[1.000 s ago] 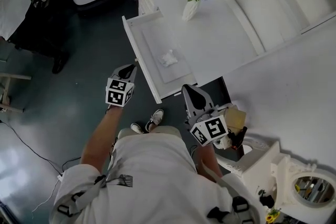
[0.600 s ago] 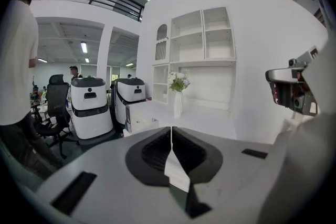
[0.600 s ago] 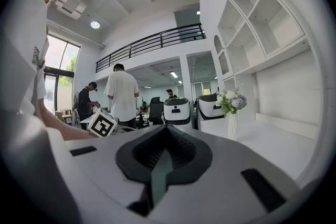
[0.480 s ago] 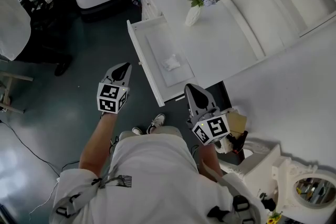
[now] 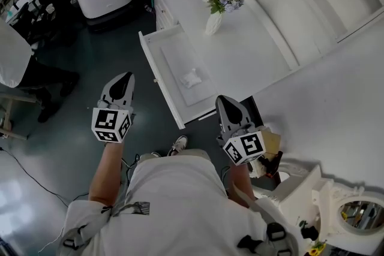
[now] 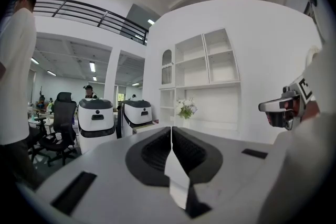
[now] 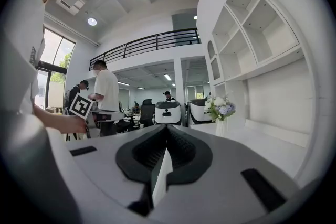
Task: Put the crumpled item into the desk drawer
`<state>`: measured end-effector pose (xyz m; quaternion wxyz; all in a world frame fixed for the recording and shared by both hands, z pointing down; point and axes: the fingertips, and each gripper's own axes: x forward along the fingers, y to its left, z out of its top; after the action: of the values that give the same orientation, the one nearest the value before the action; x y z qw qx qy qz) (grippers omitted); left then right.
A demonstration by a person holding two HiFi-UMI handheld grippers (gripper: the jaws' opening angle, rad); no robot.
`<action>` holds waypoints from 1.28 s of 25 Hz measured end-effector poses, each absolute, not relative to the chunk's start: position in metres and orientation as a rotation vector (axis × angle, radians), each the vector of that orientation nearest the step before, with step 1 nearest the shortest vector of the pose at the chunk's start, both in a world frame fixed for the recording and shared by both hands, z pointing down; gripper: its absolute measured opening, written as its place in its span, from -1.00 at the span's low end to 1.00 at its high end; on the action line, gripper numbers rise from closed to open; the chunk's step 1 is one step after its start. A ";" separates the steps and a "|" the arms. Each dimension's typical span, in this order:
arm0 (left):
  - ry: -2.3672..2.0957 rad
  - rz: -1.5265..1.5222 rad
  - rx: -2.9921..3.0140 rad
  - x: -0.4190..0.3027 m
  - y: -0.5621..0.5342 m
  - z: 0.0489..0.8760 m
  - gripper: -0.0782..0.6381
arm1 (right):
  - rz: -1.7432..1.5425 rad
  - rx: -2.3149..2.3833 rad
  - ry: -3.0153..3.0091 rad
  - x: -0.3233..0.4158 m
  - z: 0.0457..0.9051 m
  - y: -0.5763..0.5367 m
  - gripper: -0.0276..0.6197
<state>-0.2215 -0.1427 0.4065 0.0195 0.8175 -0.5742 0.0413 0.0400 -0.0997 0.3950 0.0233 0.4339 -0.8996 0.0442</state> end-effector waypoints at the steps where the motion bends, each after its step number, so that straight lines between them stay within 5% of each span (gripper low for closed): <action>1: -1.793 0.119 2.546 -0.222 -0.143 0.400 -0.72 | 0.133 1.354 -2.783 0.043 0.394 -0.103 -0.88; 32: -1.995 -0.108 2.460 -0.237 -0.125 0.345 -0.72 | 0.126 1.497 -2.698 0.108 0.394 -0.163 -0.88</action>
<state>-0.2366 -0.1248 0.3453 -0.0140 0.7761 -0.6295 -0.0341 0.1081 -0.1634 0.3940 0.0267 0.4847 -0.8733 0.0406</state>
